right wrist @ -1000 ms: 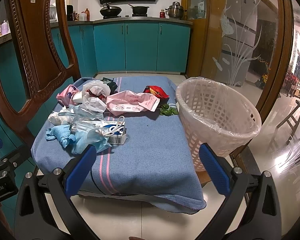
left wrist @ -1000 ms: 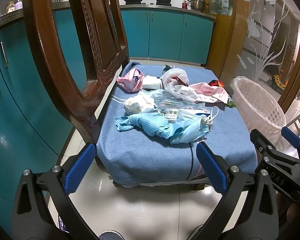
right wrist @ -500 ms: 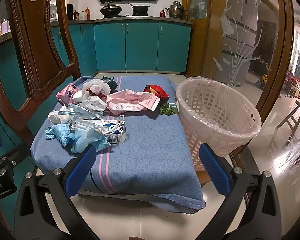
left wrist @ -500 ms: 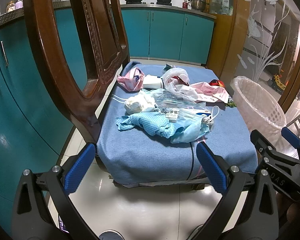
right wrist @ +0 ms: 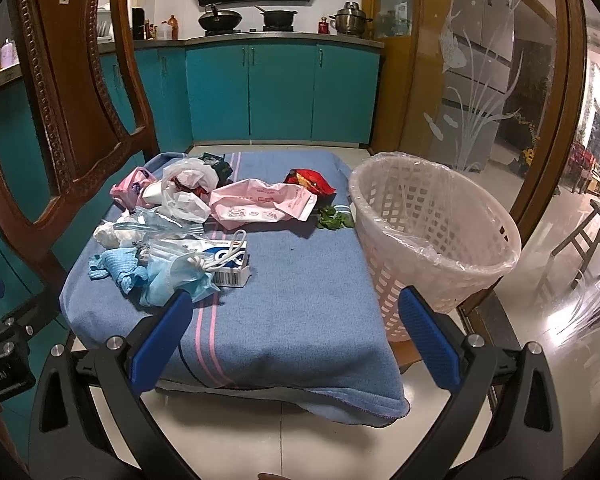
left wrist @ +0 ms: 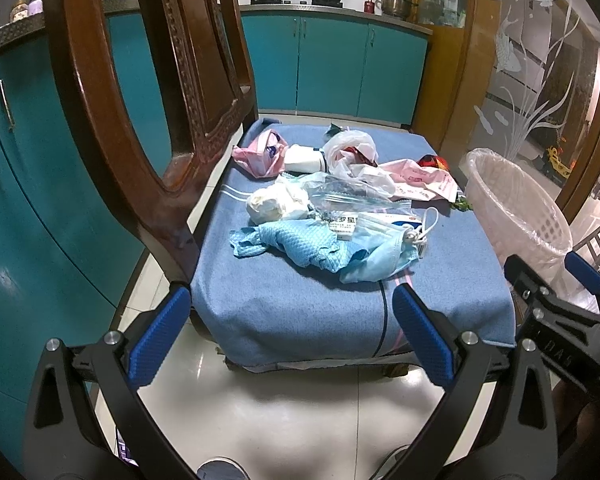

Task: Collect trash

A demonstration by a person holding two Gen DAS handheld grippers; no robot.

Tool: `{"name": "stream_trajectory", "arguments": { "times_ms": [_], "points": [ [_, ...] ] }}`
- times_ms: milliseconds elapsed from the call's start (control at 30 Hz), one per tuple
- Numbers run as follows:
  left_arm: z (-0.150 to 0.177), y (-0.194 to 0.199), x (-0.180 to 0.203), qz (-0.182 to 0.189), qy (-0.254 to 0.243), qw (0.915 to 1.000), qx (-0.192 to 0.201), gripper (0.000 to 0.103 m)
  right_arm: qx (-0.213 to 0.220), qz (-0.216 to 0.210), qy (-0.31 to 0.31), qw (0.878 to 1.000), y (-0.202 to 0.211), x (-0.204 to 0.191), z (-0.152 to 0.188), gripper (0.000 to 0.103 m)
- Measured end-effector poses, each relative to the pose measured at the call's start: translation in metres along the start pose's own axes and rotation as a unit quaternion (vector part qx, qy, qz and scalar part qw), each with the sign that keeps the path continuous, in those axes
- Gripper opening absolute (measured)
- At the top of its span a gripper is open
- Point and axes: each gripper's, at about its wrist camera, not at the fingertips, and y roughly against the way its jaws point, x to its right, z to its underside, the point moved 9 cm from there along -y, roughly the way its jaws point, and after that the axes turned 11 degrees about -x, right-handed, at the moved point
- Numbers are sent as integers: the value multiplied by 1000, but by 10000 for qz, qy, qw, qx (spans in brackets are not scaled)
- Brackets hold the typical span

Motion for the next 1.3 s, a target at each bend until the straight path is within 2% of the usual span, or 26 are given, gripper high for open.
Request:
{"name": "stream_trajectory", "arguments": {
  "times_ms": [167,267,467,567,767,1067,1167,1233,1267,1300],
  "points": [
    [0,-14,11,306,-16,9995,-120,100,18,-248,-522,9983,2,15,-4,100],
    [-5,-25,21,334,-135,9992,-144,100,-65,-328,-564,9978,-1,16,-3,100],
    [-19,-55,23,113,-330,9991,-258,100,-109,-399,-374,9984,-4,9,-1,100],
    [-22,-71,23,1,-391,9986,-361,96,-196,-484,-364,9980,-7,8,1,100],
    [-32,-97,18,-340,-540,9974,-334,95,-244,-484,-317,9980,-8,8,4,100],
    [-45,-133,3,-383,-490,9965,-555,94,-314,-533,-313,9976,-12,4,5,100],
    [-45,-142,2,-352,-506,9956,-699,78,-330,-527,-270,9977,-14,3,6,100],
    [-41,-153,0,-218,-420,9947,-917,62,-350,-569,-237,9975,-15,1,7,100],
    [-42,-155,-1,-121,-354,9952,-900,60,-356,-586,-208,9974,-16,0,7,100],
    [-43,-156,-4,-111,-313,9957,-863,51,-373,-599,-165,9974,-17,-2,7,100]
  ]
}}
